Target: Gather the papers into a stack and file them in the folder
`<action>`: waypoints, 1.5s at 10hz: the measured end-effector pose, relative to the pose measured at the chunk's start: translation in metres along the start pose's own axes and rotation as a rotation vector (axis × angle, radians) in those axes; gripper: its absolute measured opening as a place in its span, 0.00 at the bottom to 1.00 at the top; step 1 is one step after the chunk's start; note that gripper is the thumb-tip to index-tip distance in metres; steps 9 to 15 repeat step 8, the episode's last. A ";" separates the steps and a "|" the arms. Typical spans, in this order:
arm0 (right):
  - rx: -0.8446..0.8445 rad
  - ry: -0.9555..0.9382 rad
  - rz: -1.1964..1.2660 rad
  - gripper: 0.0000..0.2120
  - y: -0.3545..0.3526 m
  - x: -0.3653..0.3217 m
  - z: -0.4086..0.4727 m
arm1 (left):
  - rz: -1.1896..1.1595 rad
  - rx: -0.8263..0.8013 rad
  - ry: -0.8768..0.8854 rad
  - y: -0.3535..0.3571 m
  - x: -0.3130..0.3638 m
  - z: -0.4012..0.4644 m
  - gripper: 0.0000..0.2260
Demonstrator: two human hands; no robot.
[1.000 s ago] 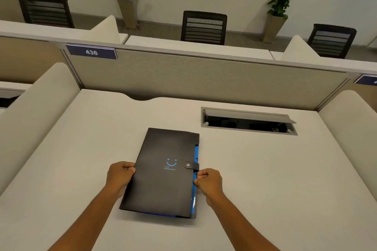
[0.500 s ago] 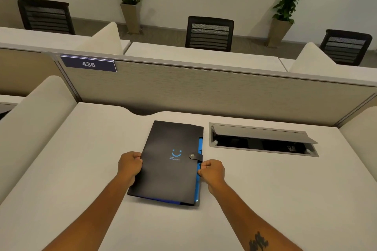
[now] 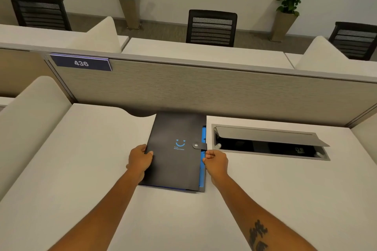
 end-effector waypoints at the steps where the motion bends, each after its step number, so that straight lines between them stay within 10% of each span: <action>1: 0.008 -0.023 0.007 0.06 0.001 0.000 0.003 | -0.012 0.008 0.003 0.003 0.002 0.000 0.25; 15: -0.124 -0.082 -0.129 0.14 -0.028 0.013 -0.035 | 0.095 0.065 0.073 -0.014 -0.046 -0.047 0.28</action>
Point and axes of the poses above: each hand's wrist, its own z-axis towards the middle knuckle, its own y-axis out of the palm, x = y × z, the point moved 3 cm from there along z, towards the middle knuckle, and after that the axes turned 11 degrees about -y, right-handed, at the moved point
